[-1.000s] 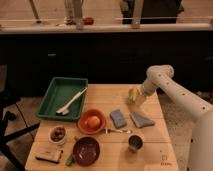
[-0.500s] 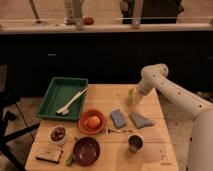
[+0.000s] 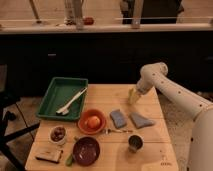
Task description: Place banana in table surface
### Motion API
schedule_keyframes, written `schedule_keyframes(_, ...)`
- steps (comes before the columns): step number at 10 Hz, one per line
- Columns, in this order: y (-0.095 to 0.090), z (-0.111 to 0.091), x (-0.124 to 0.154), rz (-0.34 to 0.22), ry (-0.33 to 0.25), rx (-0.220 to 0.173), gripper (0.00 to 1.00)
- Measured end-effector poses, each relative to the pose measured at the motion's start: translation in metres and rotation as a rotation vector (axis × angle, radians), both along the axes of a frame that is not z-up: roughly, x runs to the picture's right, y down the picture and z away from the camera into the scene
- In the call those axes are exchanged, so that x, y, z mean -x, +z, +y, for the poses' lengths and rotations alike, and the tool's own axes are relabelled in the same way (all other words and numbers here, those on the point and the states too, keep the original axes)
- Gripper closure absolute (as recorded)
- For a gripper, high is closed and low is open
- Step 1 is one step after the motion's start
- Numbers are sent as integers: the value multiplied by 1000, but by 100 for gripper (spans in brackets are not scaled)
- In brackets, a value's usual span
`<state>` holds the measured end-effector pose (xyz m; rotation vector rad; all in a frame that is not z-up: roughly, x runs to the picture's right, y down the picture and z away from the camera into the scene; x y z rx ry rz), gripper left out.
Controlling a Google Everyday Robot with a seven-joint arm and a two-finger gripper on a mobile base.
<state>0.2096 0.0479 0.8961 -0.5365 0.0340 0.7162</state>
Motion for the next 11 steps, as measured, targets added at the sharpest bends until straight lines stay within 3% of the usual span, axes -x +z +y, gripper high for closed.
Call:
schedule_keyframes(9, 6, 4, 21, -13, 32, 42, 20)
schedule_keyframes(11, 6, 3, 23, -18, 42, 48, 30)
